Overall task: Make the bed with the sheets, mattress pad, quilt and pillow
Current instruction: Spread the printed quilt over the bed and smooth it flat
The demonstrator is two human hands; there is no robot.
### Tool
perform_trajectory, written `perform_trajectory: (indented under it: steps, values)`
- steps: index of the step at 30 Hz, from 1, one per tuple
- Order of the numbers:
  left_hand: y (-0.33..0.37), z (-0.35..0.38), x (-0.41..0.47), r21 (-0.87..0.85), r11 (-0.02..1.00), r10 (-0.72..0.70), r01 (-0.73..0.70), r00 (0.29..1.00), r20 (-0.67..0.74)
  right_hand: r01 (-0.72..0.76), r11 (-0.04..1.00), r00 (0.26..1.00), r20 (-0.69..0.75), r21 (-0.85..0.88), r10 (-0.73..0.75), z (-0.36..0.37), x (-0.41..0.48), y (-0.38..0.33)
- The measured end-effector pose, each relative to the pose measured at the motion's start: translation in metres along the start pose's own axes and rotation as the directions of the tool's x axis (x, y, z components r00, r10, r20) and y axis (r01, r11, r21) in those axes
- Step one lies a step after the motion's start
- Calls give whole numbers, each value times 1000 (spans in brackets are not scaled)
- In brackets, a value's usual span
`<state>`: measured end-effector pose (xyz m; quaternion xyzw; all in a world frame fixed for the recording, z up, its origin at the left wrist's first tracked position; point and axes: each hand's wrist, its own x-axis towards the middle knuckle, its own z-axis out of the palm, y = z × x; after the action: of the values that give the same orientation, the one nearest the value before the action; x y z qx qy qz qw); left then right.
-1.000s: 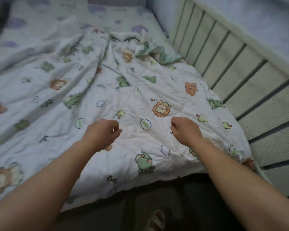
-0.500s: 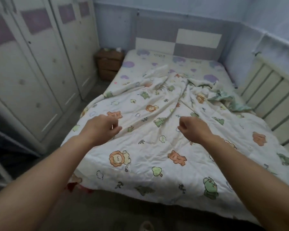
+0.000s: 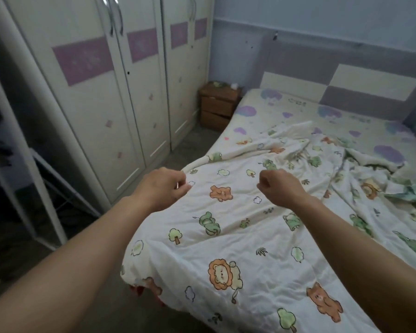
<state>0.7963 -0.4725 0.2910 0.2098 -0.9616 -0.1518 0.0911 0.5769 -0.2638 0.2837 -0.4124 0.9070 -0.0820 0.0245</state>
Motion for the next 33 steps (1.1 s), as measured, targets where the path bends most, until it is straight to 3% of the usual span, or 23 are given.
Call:
perform_trajectory:
  steps: [10, 20, 24, 33]
  values:
    - [-118, -30, 85, -15, 1000, 25, -25, 1000, 13, -5, 1000, 1000, 16, 1, 5, 25, 124, -87]
    - [-292, -74, 182, -71, 951, 306, -301, 947, 94, -320, 944, 946, -30, 84, 323, 74, 208, -223]
    - [-345, -108, 215, -43, 925, 380, -378, 919, 100, -368, 924, 928, -29, 104, 373, 75, 239, -278]
    - [-384, -125, 269, -38, 889, 458, -456, 886, 76, -383, 916, 913, -101, 117, 395, 65, 281, -317]
